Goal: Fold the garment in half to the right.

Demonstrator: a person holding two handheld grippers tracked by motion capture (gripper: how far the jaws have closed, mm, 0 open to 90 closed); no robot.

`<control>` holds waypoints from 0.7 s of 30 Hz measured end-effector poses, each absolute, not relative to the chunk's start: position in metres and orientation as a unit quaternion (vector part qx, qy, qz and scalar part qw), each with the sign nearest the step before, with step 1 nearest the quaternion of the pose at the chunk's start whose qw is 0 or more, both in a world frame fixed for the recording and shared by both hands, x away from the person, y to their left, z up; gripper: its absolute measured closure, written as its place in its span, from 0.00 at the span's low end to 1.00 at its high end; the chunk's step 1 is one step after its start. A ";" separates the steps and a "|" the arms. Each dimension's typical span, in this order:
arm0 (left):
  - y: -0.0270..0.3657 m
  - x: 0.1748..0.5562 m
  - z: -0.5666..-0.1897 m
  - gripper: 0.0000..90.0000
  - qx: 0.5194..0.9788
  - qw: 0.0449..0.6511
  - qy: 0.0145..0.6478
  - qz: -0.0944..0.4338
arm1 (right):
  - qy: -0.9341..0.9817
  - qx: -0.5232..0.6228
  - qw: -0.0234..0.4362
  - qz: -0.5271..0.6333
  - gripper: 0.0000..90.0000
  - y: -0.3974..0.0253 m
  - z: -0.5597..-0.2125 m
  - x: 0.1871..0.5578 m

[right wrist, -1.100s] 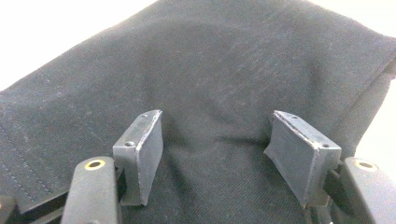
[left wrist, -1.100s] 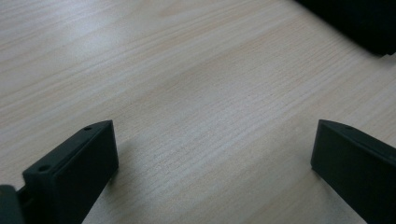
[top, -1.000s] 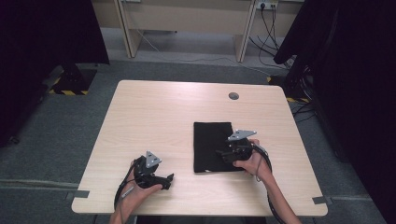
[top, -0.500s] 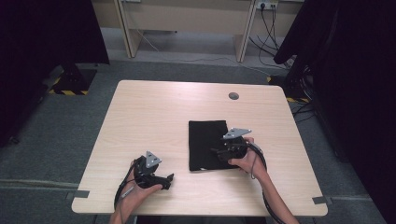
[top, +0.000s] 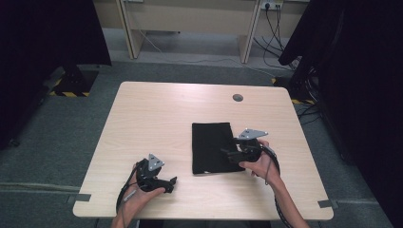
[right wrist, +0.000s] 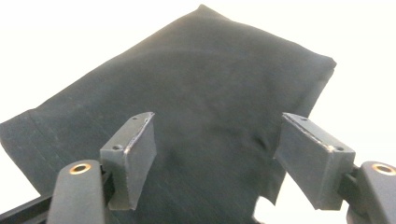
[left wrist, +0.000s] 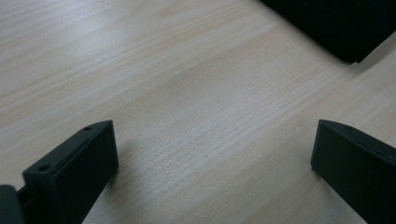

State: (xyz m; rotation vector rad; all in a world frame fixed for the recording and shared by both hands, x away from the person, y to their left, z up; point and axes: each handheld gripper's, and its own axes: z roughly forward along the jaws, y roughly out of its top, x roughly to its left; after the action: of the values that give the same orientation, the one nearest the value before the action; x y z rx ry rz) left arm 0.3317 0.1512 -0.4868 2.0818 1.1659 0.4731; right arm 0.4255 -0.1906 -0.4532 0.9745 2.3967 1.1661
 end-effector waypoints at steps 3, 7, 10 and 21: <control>0.151 0.332 -0.487 0.00 0.803 0.347 0.449 0.183 | 0.830 0.351 0.151 0.406 0.28 -0.199 -0.453 0.424; 0.151 0.332 -0.487 0.00 0.802 0.347 0.450 0.183 | 0.829 0.361 0.152 0.400 0.28 -0.206 -0.452 0.420; 0.151 0.332 -0.487 0.00 0.802 0.347 0.450 0.183 | 0.827 0.368 0.152 0.398 0.27 -0.210 -0.452 0.418; 0.151 0.332 -0.487 0.00 0.802 0.347 0.451 0.183 | 0.823 0.371 0.147 0.405 0.27 -0.221 -0.454 0.409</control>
State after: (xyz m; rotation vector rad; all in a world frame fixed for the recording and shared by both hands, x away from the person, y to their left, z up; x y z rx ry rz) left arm 0.3318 0.1514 -0.4867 2.0794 1.1713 0.4746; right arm 0.4088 -0.2210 -0.4543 1.0692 2.3679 1.1647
